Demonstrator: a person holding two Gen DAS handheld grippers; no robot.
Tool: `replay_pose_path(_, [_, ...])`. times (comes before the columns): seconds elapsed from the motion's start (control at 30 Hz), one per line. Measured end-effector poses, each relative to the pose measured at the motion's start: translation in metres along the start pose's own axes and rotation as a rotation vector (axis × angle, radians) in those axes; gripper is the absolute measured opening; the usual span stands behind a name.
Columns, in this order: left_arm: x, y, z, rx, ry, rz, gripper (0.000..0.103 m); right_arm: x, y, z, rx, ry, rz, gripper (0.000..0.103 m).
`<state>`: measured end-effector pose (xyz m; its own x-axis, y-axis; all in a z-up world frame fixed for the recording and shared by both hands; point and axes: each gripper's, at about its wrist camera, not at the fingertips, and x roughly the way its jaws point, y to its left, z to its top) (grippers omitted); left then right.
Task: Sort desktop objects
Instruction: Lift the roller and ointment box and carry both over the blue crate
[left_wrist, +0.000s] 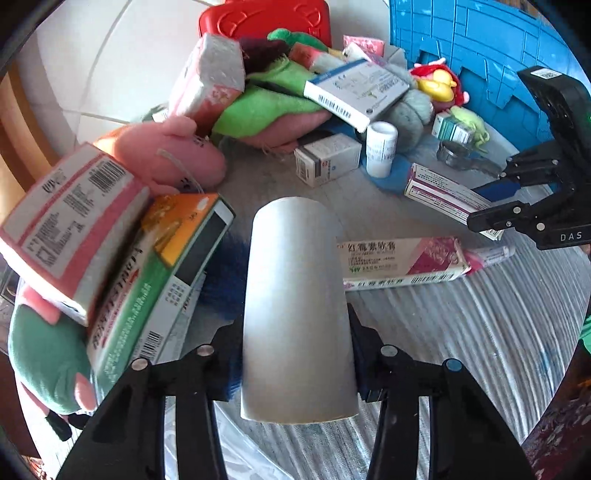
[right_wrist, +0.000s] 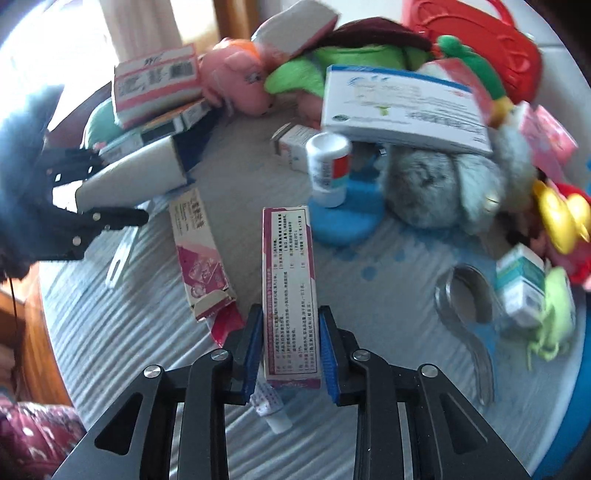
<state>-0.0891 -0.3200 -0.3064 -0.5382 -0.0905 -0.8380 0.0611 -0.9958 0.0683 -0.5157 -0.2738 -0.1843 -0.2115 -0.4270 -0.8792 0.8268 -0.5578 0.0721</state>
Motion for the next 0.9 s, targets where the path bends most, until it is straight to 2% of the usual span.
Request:
replay_pose_path(0.2, [-0.021, -0.005, 0.015, 0.010, -0.047, 0.024, 0.045, -0.034, 0.004, -0.009, 0.063, -0.075, -0.033, 0.028])
replay_pose_path(0.33, [-0.034, -0.017, 0.036, 0.020, -0.096, 0.041, 0.045, -0.062, 0.004, 0.000, 0.115, -0.157, -0.063, 0.028])
replay_pose_path(0.63, [-0.095, -0.037, 0.092, 0.091, -0.303, 0.031, 0.045, -0.145, 0.001, 0.035, 0.224, -0.365, -0.168, 0.028])
replay_pose_path(0.77, [-0.127, -0.058, 0.123, 0.148, -0.392, 0.004, 0.045, -0.194, 0.004, 0.041, 0.242, -0.464, -0.241, 0.028])
replay_pose_path(0.9, [-0.154, -0.072, 0.153, 0.153, -0.474, -0.041, 0.045, -0.234, 0.005, 0.044, 0.288, -0.535, -0.330, 0.028])
